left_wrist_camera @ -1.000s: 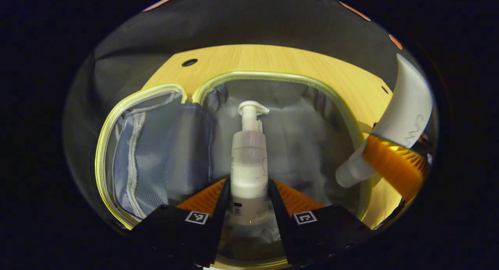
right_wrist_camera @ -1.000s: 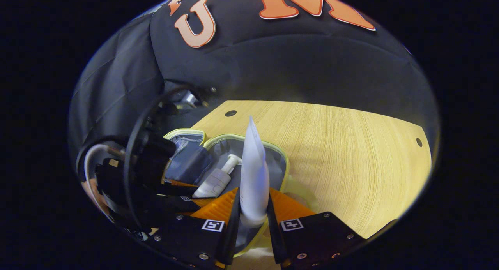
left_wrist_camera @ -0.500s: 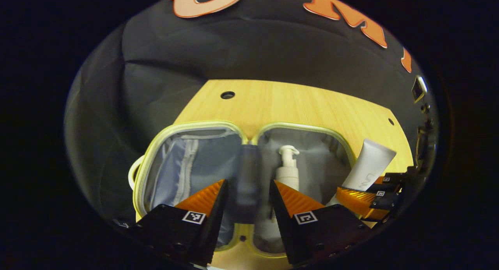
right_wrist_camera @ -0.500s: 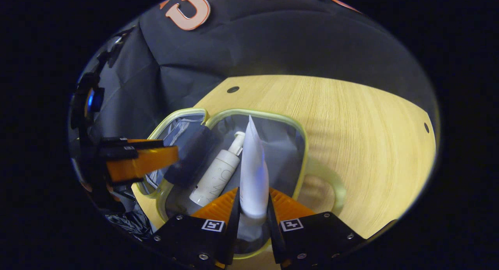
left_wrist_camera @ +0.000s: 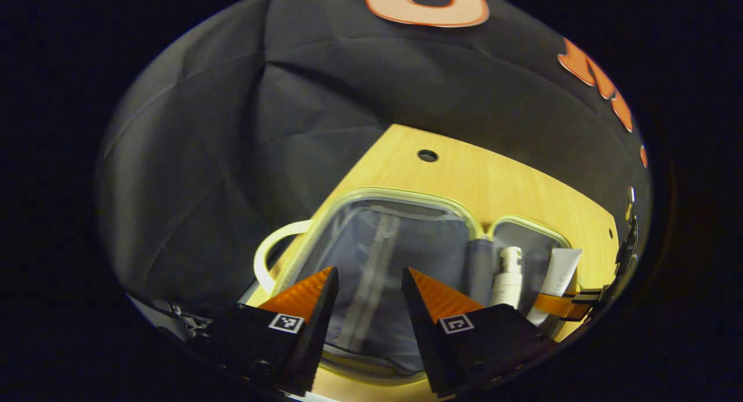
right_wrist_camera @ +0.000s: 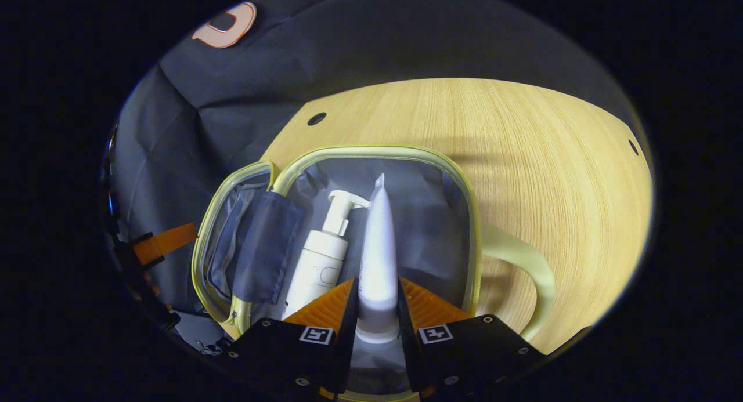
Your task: First open the suitcase, pack the skin care products into it, and then close the suitcase.
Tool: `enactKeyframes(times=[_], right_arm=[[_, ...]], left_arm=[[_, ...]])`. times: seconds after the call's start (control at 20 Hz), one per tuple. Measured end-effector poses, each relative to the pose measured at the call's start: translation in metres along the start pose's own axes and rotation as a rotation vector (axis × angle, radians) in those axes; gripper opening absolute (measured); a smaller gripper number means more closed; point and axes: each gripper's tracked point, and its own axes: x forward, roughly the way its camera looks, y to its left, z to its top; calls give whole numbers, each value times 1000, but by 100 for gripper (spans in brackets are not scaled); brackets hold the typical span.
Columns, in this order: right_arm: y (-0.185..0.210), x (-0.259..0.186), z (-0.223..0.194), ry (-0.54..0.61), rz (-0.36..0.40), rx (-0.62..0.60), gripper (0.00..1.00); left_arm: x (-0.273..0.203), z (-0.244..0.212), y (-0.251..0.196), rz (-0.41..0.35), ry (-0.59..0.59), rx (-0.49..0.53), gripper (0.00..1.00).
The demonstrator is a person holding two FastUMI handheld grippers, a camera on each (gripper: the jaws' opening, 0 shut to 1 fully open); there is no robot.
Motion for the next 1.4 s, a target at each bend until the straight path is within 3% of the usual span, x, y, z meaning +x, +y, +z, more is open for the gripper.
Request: enactKeyframes(times=[0.2,0.4,0.65,0.85,0.9,0.95,1.0,1.1,1.2,1.25,1.3,1.35,1.4], right_arm=[[5,2,5,-6,3,50,43],[11,-7,12,-32,15,69,58],[-1,-35,35,-152,-16,43,78],[-15,-60,47,-214,-49,50,86],[-16,-66,49,-227,-49,57,87],[-19,-72,51,-240,-58,60,88],[-19,-78,55,-259,-55,58,88],[-19,-89,58,-288,-54,48,89],[-22,-97,61,-316,-62,36,89],[-22,-102,64,-331,-62,28,89],[-25,-106,65,-347,-72,23,89],[-25,-112,67,-359,-65,19,89],[-25,-117,68,-371,-68,14,89]], left_arm=[[11,12,58,55,-47,-107,75],[36,16,95,54,-74,-239,82],[58,18,113,-13,-80,-406,84],[81,4,122,-72,-17,-571,84],[88,-3,118,-95,12,-614,89],[95,-11,115,-116,50,-667,84],[96,-16,112,-157,77,-718,89],[102,-16,116,-176,68,-774,65],[93,-17,116,-209,67,-755,41],[96,-17,115,-203,58,-734,41],[89,-12,113,-218,50,-694,21],[81,-9,115,-205,30,-665,21],[73,-1,111,-223,1,-633,10]])
